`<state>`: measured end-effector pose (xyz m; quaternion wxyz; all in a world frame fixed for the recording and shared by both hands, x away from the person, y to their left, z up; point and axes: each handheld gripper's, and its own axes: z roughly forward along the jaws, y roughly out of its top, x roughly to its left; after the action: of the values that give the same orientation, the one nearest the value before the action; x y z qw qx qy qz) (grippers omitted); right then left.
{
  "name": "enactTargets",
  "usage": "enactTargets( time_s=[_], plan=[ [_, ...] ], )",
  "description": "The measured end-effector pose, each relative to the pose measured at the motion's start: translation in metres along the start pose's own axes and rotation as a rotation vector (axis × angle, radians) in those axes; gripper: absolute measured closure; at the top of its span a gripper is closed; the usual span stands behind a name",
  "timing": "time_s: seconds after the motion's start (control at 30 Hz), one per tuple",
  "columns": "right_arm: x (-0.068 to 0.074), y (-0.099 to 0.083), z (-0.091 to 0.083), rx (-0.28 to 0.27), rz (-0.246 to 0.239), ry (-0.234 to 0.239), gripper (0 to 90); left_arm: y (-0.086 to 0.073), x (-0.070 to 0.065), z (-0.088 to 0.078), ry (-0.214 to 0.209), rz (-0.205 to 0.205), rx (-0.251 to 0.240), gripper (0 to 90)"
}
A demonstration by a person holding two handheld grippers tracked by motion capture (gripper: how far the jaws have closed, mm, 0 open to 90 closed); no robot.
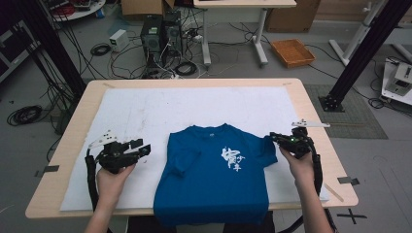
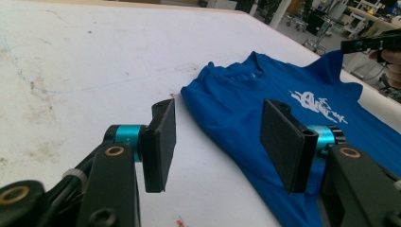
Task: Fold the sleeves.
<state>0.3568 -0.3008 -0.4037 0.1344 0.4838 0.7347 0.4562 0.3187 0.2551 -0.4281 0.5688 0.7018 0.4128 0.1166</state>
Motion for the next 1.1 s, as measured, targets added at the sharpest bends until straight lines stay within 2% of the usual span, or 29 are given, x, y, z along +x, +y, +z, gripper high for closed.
enactTargets(
  time_s=[0.2, 0.43, 0.47, 0.5, 0.53, 0.6, 0.67, 0.77, 0.9, 1.0, 1.1],
  plan=[
    [0.049, 0.014, 0.012, 0.040, -0.084, -0.016, 89.5, 0.001, -0.002, 0.002, -0.015, -0.003, 0.003, 46.6],
    [0.107, 0.023, 0.048, 0.111, -0.197, -0.017, 89.4, 0.002, -0.004, 0.004, -0.031, -0.003, 0.001, 46.6],
    [0.107, 0.023, 0.048, 0.111, -0.197, -0.017, 89.4, 0.002, -0.004, 0.004, -0.031, -0.003, 0.001, 46.6],
    [0.119, 0.023, 0.059, 0.135, -0.225, -0.011, 88.2, 0.002, -0.005, 0.005, -0.033, -0.005, 0.003, 46.6],
    [0.123, 0.022, 0.063, 0.140, -0.234, -0.004, 86.8, 0.002, -0.005, 0.005, -0.037, -0.002, 0.005, 46.6],
    [0.129, 0.023, 0.070, 0.141, -0.250, 0.009, 79.4, 0.002, -0.006, 0.006, -0.039, -0.001, 0.010, 46.6],
    [0.128, 0.024, 0.068, 0.124, -0.253, 0.015, 78.4, 0.002, -0.006, 0.007, -0.039, -0.003, 0.009, 46.6],
    [0.119, 0.026, 0.057, 0.081, -0.245, 0.012, 73.4, 0.001, -0.006, 0.008, -0.038, -0.005, 0.015, 46.5],
    [0.095, 0.025, 0.035, 0.029, -0.203, 0.012, 67.7, 0.001, -0.006, 0.009, -0.039, -0.004, 0.015, 46.3],
    [0.079, 0.017, 0.021, 0.008, -0.184, 0.003, 66.7, 0.001, -0.007, 0.010, -0.035, -0.002, 0.020, 46.2],
    [0.062, 0.007, 0.011, -0.016, -0.146, -0.018, 61.5, 0.000, -0.007, 0.012, -0.029, 0.001, 0.024, 45.3]
  ],
)
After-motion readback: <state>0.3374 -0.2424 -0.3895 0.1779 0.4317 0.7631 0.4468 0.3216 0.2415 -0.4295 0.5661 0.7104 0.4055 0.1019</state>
